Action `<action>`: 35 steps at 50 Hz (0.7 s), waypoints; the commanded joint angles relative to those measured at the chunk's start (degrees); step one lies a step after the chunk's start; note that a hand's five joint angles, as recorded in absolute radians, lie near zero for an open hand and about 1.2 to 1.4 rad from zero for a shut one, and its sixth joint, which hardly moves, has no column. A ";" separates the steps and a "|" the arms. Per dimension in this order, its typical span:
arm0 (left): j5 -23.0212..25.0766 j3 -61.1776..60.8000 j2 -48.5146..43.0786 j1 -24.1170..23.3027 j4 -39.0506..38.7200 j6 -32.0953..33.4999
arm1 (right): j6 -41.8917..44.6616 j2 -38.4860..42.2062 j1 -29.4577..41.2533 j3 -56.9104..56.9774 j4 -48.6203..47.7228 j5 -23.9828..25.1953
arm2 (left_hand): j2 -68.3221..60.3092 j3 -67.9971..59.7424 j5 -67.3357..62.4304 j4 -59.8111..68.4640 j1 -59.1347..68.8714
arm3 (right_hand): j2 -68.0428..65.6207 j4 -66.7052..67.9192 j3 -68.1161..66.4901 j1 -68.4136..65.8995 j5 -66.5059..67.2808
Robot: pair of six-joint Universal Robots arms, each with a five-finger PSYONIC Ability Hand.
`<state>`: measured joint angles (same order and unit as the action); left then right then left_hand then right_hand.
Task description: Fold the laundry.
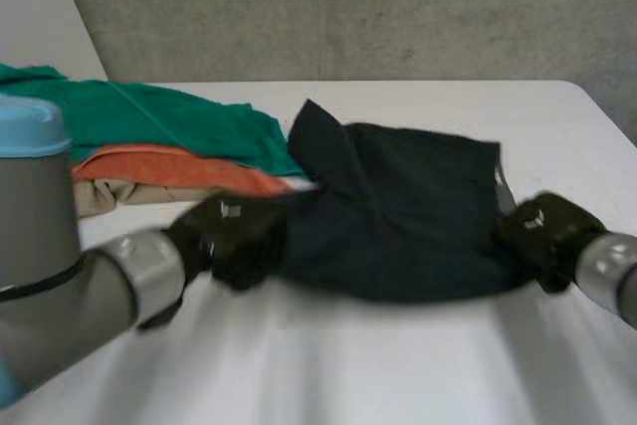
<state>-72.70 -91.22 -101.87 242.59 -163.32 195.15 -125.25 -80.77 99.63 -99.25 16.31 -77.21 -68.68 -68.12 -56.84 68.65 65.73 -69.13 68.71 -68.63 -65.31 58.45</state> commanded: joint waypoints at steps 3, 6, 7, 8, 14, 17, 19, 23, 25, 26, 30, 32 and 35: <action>2.92 -4.24 5.01 -0.63 24.63 8.49 | 17.48 -8.35 -6.55 -5.69 20.16 7.33 | -11.32 -11.88 -13.16 11.35 14.27 | -10.87 11.29 -11.37 -14.69 11.55; 2.65 -0.90 3.52 -1.77 21.91 9.90 | 16.19 -5.46 -7.34 -3.94 17.62 10.41 | -11.32 -11.88 -13.16 11.35 14.27 | -10.87 11.29 -11.37 -14.69 11.55; 2.30 0.33 2.56 -2.03 20.60 9.90 | 14.35 -4.23 -7.34 -3.07 16.22 10.76 | -11.32 -11.88 -13.16 11.35 14.27 | -10.87 11.29 -11.37 -14.69 11.55; 1.34 3.21 0.29 -2.38 17.54 9.64 | 9.89 -1.78 -7.17 -0.88 13.25 10.94 | -11.32 -11.88 -13.16 11.35 14.27 | -10.87 11.29 -11.37 -14.69 11.55; -5.25 16.84 -8.51 -2.65 7.06 7.88 | -2.53 4.91 -6.20 5.90 1.98 6.82 | -11.32 -11.88 -13.16 11.35 14.27 | -10.87 11.29 -11.37 -14.69 11.55; -8.15 25.98 -14.05 -3.09 2.14 7.62 | -6.58 7.55 -5.85 8.45 -4.78 4.00 | -11.32 -11.88 -13.16 11.35 14.27 | -10.87 11.29 -11.37 -14.69 11.55; -9.47 32.73 -18.95 -3.35 -1.02 7.62 | -8.60 9.30 -5.06 10.03 -10.04 2.69 | -11.32 -11.88 -13.16 11.35 14.27 | -10.87 11.29 -11.37 -14.69 11.55; -10.70 44.59 -28.35 -3.70 -5.77 8.23 | -11.06 12.64 -4.00 12.57 -20.49 1.02 | -11.32 -11.88 -13.16 11.35 14.27 | -10.87 11.29 -11.37 -14.69 11.55; -10.79 49.27 -32.50 -3.70 -7.01 9.02 | -11.94 14.75 -3.74 13.72 -24.12 0.05 | -11.32 -11.88 -13.16 11.35 14.27 | -10.87 11.29 -11.37 -14.69 11.55; -10.79 51.56 -34.52 -3.62 -7.36 9.54 | -12.38 15.90 -3.65 14.34 -25.70 -0.48 | -11.32 -11.88 -13.16 11.35 14.27 | -10.87 11.29 -11.37 -14.69 11.55; -10.80 61.75 -43.66 -3.70 -7.89 13.15 | -13.44 21.08 -2.42 17.41 -30.81 -3.91 | -11.32 -11.88 -13.16 11.35 14.27 | -10.87 11.29 -11.37 -14.69 11.55; -10.44 67.20 -48.24 -3.88 -8.33 15.08 | -13.27 23.98 -1.46 19.26 -32.57 -6.02 | -11.32 -11.88 -13.16 11.35 14.27 | -10.87 11.29 -11.37 -14.69 11.55; -10.18 73.26 -53.41 -4.40 -10.26 16.66 | -12.48 27.23 -0.40 21.37 -34.93 -8.82 | -11.32 -11.88 -13.16 11.35 14.27 | -10.87 11.29 -11.37 -14.69 11.55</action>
<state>-83.60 -28.87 -145.81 238.78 -171.76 208.15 -138.63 -59.41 97.42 -81.54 -14.82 -81.43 -68.68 -68.12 -56.84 68.67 65.73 -69.14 68.71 -68.63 -65.31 58.60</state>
